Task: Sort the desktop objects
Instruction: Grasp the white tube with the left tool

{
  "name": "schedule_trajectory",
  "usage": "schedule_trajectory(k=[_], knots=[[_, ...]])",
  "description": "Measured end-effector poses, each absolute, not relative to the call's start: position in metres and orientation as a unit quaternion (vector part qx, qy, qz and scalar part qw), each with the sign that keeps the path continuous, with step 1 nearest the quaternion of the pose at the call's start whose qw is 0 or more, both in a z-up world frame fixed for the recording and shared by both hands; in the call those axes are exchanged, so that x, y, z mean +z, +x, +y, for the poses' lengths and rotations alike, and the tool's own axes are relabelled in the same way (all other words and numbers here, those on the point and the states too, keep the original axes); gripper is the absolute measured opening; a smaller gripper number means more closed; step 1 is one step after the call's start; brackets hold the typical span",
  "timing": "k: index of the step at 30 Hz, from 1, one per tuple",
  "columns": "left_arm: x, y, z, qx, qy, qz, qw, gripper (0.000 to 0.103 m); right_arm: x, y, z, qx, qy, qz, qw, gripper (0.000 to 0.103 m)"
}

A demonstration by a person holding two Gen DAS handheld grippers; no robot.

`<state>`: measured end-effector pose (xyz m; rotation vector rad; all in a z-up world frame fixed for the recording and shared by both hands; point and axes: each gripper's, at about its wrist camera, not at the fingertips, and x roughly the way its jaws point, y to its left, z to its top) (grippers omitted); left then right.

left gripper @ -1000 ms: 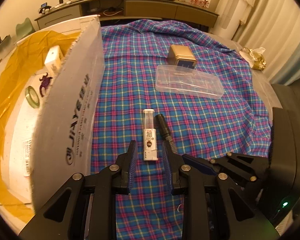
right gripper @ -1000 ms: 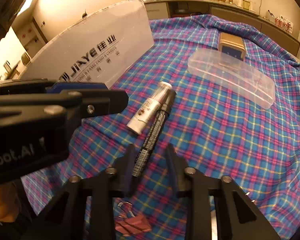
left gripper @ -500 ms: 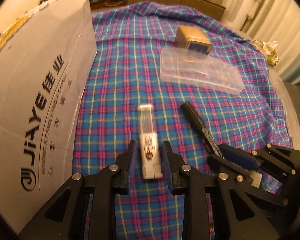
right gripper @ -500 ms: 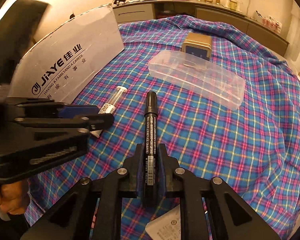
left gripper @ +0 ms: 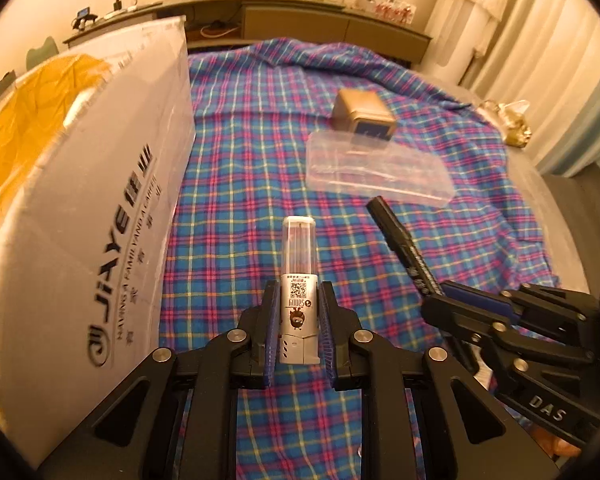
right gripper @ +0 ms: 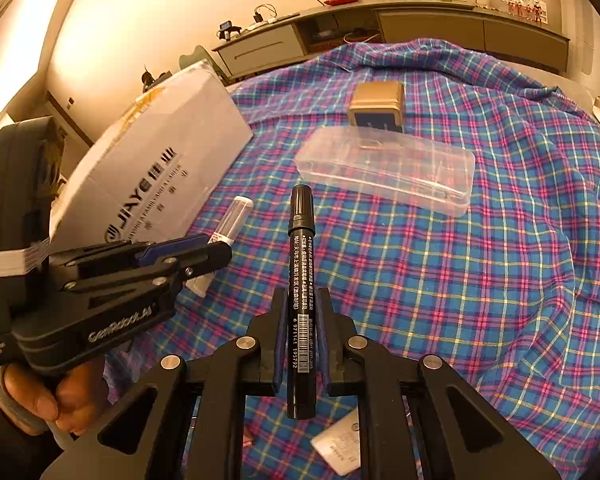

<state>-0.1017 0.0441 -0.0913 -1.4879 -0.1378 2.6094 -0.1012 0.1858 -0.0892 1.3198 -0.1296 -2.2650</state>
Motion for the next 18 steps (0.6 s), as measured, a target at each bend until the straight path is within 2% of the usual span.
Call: schedule_trajectory(k=[18], knots=[[-0.037, -0.075, 0.041, 0.895, -0.434, -0.040, 0.097, 0.020, -0.058, -0.085, 0.188, -0.856, 0.444, -0.066, 0.258, 0.015]])
